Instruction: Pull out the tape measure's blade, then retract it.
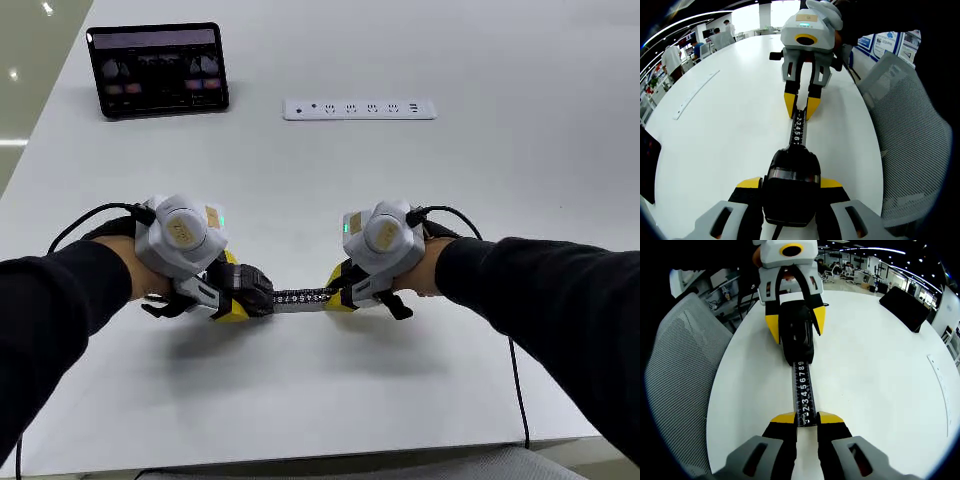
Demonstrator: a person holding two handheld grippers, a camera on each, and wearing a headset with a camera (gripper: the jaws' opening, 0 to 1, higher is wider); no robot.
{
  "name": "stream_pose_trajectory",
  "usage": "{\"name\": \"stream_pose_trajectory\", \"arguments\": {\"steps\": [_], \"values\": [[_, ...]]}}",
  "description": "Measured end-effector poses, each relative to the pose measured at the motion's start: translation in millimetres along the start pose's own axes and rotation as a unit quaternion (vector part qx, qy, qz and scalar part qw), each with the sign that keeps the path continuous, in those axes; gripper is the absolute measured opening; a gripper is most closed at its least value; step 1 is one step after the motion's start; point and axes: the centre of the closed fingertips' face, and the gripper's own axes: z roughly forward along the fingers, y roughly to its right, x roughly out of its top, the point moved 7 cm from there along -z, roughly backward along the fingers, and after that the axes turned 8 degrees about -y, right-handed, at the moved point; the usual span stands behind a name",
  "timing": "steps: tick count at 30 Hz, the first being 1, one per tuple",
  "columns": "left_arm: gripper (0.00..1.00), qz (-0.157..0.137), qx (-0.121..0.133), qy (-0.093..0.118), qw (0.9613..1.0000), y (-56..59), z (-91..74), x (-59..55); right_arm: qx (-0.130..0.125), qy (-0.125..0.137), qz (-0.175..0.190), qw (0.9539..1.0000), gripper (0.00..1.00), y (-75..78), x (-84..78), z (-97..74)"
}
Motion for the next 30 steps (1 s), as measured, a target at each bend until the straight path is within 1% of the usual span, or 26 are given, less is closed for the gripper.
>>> {"name": "stream_pose_trajectory", "arguments": {"steps": [8, 21, 22, 23, 25, 26, 30], "values": [[0.37, -0.002, 0.001, 0.002, 1.0000, 0.1, 0.1, -0.1, -0.001, 0.002, 0.010, 0.9999, 0.10, 0.9, -6.6, -3.5], [0.37, -0.003, 0.003, 0.003, 1.0000, 0.2, 0.4, -0.8, -0.008, -0.010, 0.004, 0.9999, 0.10, 1.3, -15.2, -8.1], [0.37, -0.006, 0.004, 0.008, 0.9999, 0.3, 1.0, -0.4, -0.008, -0.011, 0.004, 0.9999, 0.10, 1.4, -16.6, -8.9], [0.37, -0.005, 0.004, 0.008, 0.9999, 0.2, 0.7, -0.9, -0.008, -0.009, 0.006, 0.9999, 0.10, 1.4, -17.1, -9.1], [0.36, 0.008, 0.008, 0.008, 0.9999, 1.0, -0.2, -2.1, -0.009, -0.011, 0.007, 0.9999, 0.10, 1.8, -18.2, -9.7], [0.36, 0.004, 0.007, 0.009, 0.9999, 0.9, -0.1, -1.8, -0.010, -0.012, 0.007, 0.9999, 0.10, 1.9, -18.8, -10.0], [0.36, 0.002, 0.006, 0.007, 1.0000, 0.6, 0.6, -1.0, -0.010, -0.015, 0.006, 0.9998, 0.10, 1.4, -21.9, -11.8]]}}
